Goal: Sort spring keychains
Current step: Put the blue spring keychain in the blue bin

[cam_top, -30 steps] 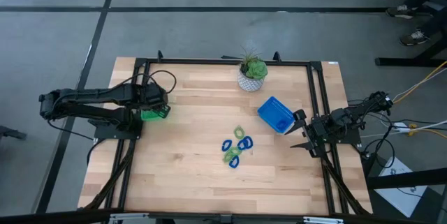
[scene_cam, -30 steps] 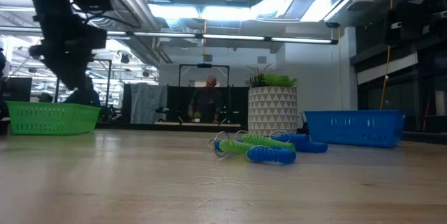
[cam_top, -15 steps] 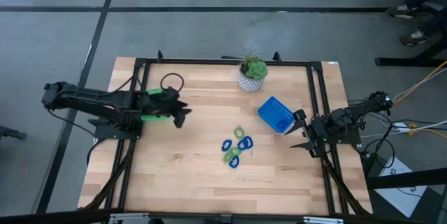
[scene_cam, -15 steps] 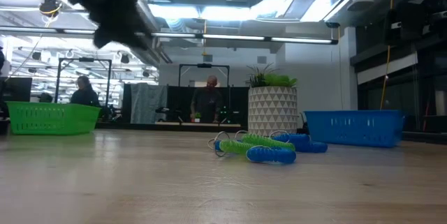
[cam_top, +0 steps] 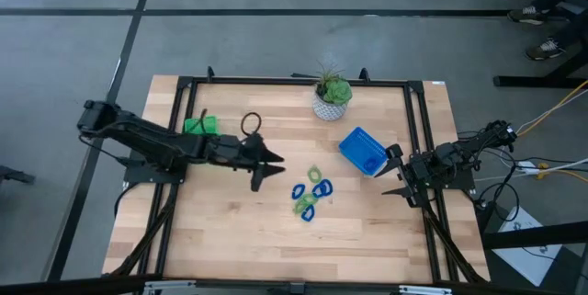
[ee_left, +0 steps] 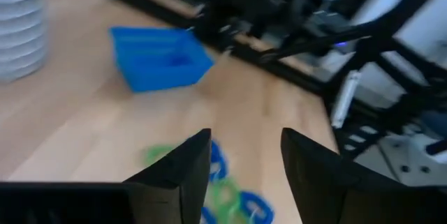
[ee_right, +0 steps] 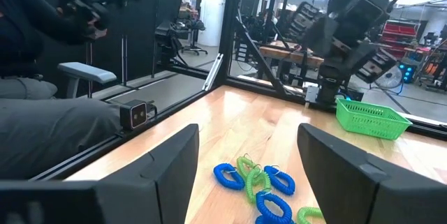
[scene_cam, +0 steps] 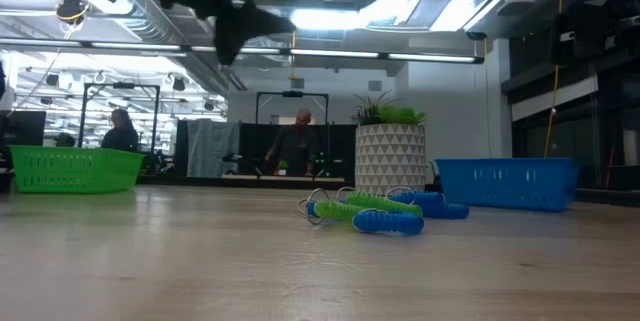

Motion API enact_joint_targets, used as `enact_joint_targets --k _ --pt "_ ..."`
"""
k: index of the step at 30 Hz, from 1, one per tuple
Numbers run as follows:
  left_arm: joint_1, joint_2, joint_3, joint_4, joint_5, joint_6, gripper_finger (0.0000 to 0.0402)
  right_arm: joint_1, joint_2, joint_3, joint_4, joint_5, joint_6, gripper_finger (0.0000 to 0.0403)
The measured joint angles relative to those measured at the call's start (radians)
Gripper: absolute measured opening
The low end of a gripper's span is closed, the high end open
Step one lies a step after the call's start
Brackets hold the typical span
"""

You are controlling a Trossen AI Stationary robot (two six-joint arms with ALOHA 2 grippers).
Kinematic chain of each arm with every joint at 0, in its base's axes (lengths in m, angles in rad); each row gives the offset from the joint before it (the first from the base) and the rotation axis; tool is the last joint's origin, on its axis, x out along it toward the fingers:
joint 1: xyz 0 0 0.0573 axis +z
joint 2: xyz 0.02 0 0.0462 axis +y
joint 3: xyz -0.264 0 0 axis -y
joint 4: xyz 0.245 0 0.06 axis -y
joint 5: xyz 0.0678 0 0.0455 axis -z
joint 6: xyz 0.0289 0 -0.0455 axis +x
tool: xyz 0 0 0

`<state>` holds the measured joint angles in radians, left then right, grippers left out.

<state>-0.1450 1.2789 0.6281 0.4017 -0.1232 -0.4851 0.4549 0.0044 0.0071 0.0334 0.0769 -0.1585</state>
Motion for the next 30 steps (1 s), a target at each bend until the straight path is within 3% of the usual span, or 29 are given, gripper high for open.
enact_joint_targets --k 5,8,23,30 --pt "-0.046 0.116 0.000 0.275 0.064 0.119 0.0169 0.000 0.000 0.000 0.000 0.000 0.000 0.0242" --pt "-0.071 0.155 0.000 0.342 0.069 0.177 0.0168 0.000 0.000 0.000 0.000 0.000 0.000 0.0242" --pt "-0.084 0.243 0.000 0.299 0.036 0.468 0.0168 0.000 0.000 0.000 0.000 0.000 0.000 0.0242" --pt "-0.082 0.285 0.000 0.181 0.038 0.560 0.0168 0.000 0.000 0.000 0.000 0.000 0.000 0.0242"
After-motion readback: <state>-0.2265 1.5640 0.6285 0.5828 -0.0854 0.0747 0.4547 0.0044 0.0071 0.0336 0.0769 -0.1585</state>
